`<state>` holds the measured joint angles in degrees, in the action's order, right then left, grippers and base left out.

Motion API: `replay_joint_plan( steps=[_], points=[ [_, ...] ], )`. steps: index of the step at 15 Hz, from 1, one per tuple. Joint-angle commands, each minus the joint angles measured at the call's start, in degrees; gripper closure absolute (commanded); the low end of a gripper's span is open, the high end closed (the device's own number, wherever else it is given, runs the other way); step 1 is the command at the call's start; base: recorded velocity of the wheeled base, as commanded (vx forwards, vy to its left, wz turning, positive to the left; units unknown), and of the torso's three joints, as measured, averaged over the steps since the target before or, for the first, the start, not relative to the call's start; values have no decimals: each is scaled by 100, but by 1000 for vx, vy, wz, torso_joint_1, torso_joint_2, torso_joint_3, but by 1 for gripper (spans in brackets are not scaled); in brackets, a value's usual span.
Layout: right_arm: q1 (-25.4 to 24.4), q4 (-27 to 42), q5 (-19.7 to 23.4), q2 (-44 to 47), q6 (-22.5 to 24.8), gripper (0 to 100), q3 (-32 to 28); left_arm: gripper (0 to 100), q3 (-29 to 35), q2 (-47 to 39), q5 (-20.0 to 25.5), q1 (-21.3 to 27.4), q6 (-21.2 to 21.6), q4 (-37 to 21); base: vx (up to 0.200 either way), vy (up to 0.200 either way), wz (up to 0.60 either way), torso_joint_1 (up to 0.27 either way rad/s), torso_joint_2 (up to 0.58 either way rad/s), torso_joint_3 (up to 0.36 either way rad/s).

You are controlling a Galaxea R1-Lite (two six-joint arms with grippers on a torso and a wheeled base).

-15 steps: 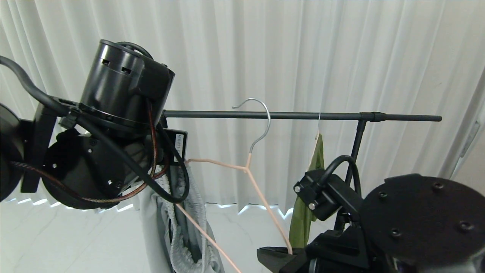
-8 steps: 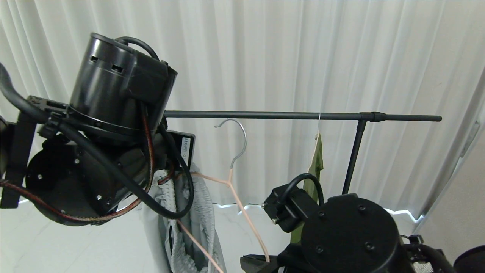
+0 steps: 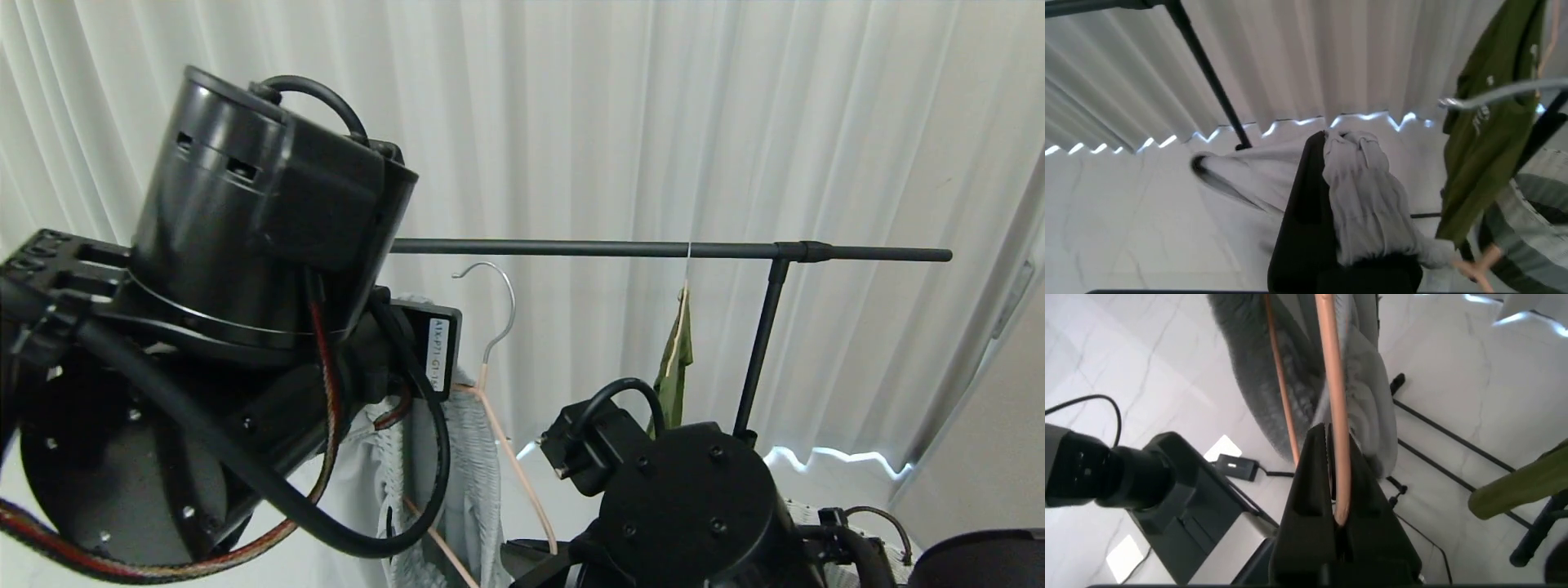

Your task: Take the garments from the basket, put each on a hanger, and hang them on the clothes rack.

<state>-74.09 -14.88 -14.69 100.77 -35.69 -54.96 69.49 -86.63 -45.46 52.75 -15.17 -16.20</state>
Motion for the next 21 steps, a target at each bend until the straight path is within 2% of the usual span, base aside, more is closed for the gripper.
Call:
replay_joint_plan(
  steps=[1, 5, 7, 10, 18, 19, 21],
  points=[
    [44, -76, -34, 4, 27, 100, 11, 100, -5, 120, 46, 113, -92, -6, 0, 0, 0, 0, 0, 0],
    [123, -471, -69, -198, 414, 100, 240, 100, -181, 366, 204, 122, -136, -6, 0, 0, 0, 0, 0, 0],
    [123, -955, -333, -277, 854, 100, 503, 100, -251, 445, 257, 113, -162, -6, 0, 0, 0, 0, 0, 0],
    [123, -1412, -491, -435, 1100, 100, 811, 100, -251, 550, 257, 130, -162, 3, 0, 0, 0, 0, 0, 0],
    [361, -1983, -517, -576, 1188, 100, 952, 100, -471, 656, 266, 754, -162, 21, 0, 0, 0, 0, 0, 0],
    [361, -2027, -517, -585, 1188, 100, 943, 0, -506, 647, 266, 754, -162, 64, 0, 0, 0, 0, 0, 0],
    [369, -2045, -544, -664, 1284, 100, 978, 0, -524, 656, 266, 754, -162, 82, 0, 0, 0, 0, 0, 0]
  ],
)
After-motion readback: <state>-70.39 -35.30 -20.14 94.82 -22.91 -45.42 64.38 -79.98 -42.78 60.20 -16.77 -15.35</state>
